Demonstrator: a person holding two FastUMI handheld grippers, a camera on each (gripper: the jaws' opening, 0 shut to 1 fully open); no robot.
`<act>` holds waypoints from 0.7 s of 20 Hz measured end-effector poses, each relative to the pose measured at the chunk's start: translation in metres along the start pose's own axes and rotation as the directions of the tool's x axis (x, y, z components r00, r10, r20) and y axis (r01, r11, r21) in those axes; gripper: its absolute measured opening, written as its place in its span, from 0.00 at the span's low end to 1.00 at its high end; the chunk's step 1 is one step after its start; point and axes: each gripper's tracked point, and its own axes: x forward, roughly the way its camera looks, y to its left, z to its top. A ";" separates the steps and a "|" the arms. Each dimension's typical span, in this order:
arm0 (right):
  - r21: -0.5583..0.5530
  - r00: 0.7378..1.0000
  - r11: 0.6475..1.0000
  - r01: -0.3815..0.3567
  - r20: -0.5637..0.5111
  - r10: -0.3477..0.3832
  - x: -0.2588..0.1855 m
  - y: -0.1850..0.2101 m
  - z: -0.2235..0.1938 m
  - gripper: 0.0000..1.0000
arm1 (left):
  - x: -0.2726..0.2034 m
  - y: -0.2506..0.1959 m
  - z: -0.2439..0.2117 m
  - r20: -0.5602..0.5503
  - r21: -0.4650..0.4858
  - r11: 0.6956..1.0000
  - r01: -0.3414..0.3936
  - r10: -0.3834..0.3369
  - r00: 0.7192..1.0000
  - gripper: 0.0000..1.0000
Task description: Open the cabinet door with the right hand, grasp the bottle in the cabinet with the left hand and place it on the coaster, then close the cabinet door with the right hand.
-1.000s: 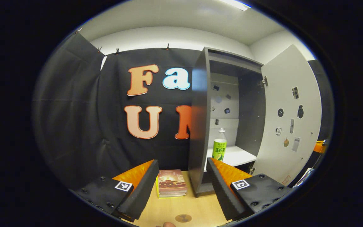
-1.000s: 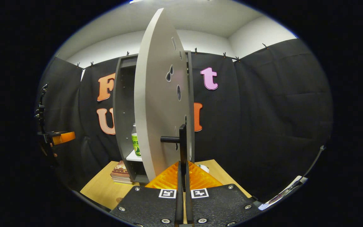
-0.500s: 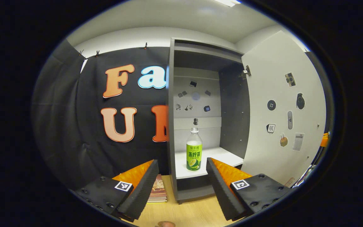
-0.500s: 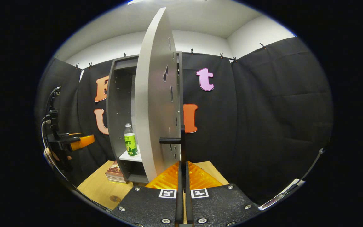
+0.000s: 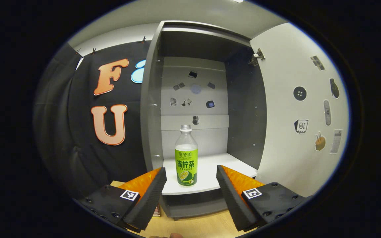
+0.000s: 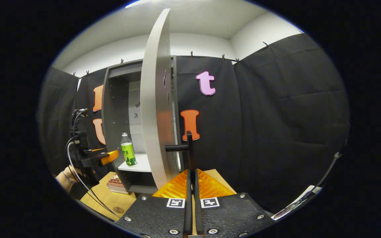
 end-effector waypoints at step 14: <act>0.001 1.000 1.000 -0.002 0.013 0.002 -0.002 -0.012 0.005 0.65 | 0.077 0.012 -0.024 -0.019 0.025 0.993 -0.116 0.116 0.993 0.99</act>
